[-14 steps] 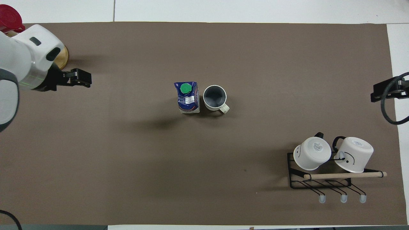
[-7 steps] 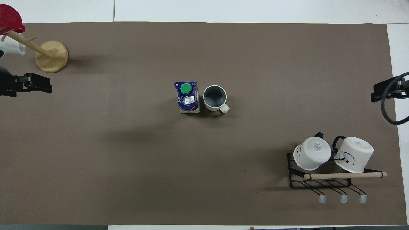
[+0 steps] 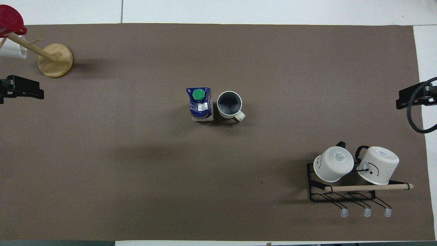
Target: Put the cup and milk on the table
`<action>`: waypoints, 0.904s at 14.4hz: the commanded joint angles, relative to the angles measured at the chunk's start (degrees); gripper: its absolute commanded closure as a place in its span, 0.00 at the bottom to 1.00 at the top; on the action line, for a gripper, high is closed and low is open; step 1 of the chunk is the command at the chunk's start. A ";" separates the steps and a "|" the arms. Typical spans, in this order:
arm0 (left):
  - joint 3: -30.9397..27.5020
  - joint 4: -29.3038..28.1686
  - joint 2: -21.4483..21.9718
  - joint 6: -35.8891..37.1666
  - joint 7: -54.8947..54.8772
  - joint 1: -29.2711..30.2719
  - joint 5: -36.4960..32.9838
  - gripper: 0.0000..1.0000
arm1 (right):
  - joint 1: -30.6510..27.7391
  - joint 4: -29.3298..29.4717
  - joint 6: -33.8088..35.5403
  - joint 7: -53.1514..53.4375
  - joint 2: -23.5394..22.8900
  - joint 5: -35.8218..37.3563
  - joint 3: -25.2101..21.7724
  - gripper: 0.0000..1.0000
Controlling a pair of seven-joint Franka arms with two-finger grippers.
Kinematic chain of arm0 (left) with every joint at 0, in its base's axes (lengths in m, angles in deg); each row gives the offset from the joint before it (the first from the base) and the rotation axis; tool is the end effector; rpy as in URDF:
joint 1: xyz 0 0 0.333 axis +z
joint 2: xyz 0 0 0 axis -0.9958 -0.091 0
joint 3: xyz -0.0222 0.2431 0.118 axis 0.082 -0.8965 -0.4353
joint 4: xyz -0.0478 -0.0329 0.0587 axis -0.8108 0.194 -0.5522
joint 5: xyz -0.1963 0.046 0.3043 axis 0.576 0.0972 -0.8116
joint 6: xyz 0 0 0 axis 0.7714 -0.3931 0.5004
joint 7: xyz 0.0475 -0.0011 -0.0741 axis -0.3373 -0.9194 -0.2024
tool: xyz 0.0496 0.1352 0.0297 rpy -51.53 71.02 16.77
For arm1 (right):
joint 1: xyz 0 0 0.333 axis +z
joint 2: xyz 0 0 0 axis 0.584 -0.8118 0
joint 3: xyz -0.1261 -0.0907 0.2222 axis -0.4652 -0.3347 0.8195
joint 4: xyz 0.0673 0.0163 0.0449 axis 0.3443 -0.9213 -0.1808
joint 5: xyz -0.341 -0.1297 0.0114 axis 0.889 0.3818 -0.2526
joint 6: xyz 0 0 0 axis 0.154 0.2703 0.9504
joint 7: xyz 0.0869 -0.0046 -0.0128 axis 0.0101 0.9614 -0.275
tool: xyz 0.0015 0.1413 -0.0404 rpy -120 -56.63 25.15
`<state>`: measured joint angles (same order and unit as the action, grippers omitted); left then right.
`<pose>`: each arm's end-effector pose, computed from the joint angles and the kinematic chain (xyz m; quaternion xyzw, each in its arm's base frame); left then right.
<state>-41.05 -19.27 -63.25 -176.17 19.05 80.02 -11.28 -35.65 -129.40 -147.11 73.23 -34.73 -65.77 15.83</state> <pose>0.5290 -0.0159 0.5453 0.9995 0.0163 0.0256 0.0080 0.5099 -0.0294 0.5491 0.9973 -0.0602 -0.0350 0.0234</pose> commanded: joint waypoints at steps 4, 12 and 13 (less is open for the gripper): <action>-0.56 2.15 -1.12 3.46 -1.02 2.20 1.18 0.00 | -0.61 -0.56 0.42 -0.71 0.64 -0.89 0.36 0.00; -0.56 -1.19 0.38 2.23 -4.54 3.62 1.01 0.00 | -0.78 -0.91 3.13 -1.06 1.08 -0.89 0.27 0.00; -0.56 -1.19 0.38 1.97 -4.36 3.62 1.01 0.00 | -0.69 -0.83 2.88 -0.89 0.99 -0.81 0.27 0.00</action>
<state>-41.74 -19.44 -63.63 -173.58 15.82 83.00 -10.84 -35.66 -129.40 -145.16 73.22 -34.69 -65.77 15.82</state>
